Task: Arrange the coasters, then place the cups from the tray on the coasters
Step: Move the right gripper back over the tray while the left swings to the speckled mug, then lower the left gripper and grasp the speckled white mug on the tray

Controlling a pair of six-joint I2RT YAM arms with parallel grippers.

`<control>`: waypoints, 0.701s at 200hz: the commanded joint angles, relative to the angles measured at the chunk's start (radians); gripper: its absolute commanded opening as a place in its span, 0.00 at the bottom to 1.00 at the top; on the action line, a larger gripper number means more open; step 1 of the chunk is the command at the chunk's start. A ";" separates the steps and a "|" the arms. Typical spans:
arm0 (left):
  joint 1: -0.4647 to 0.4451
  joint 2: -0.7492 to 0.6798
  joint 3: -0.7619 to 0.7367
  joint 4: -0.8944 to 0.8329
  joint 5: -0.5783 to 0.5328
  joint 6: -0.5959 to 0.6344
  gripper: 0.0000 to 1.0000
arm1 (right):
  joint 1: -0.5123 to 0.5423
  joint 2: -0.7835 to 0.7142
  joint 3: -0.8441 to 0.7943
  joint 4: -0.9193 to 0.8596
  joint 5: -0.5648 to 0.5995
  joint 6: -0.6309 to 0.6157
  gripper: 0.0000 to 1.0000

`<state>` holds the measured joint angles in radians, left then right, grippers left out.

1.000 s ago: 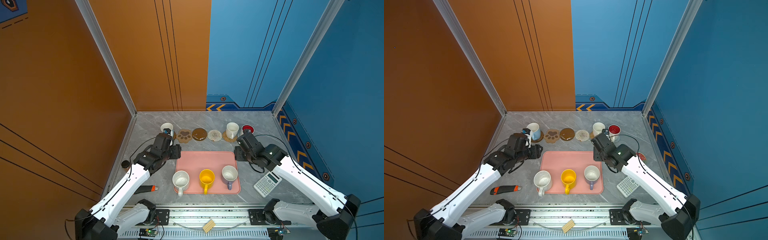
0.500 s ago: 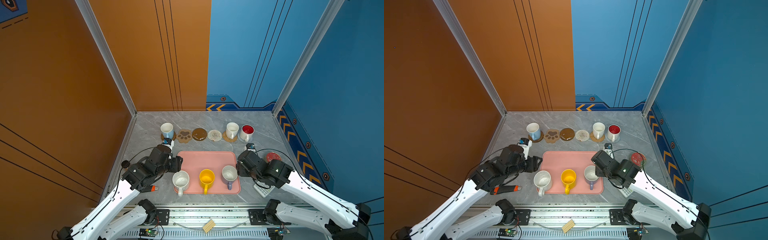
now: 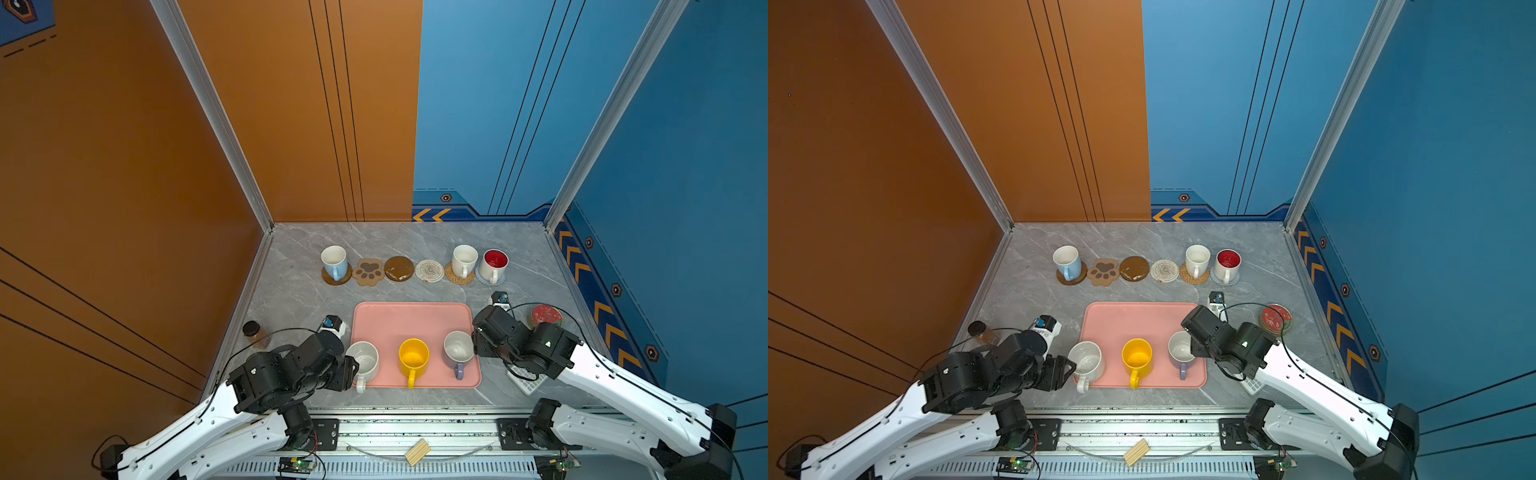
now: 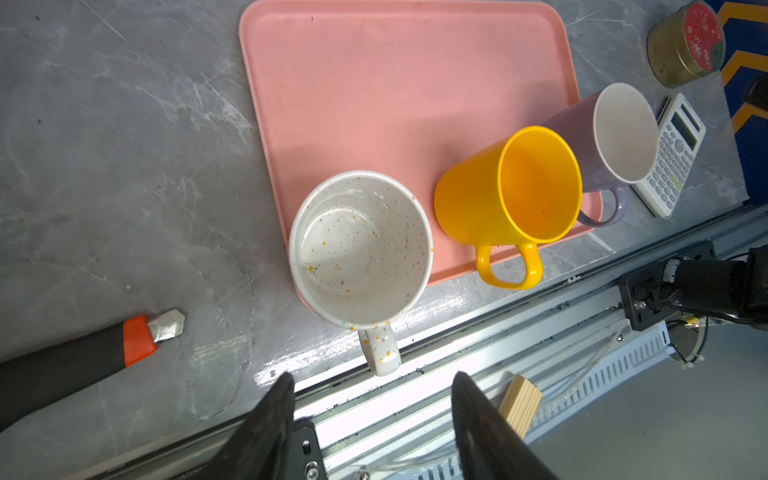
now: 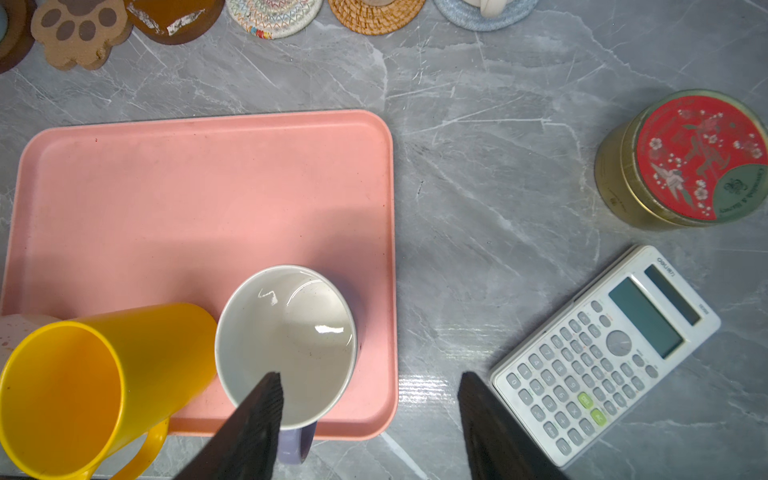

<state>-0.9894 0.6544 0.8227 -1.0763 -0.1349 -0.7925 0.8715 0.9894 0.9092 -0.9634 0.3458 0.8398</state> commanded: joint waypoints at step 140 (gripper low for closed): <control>-0.263 0.282 -0.093 0.058 -0.163 -0.276 0.65 | -0.019 0.084 -0.024 0.079 0.005 -0.001 0.68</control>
<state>-1.2392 0.9081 0.7498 -1.0367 -0.2466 -1.0378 0.8623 1.0737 0.8906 -0.8948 0.3435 0.8394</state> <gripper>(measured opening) 0.655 0.675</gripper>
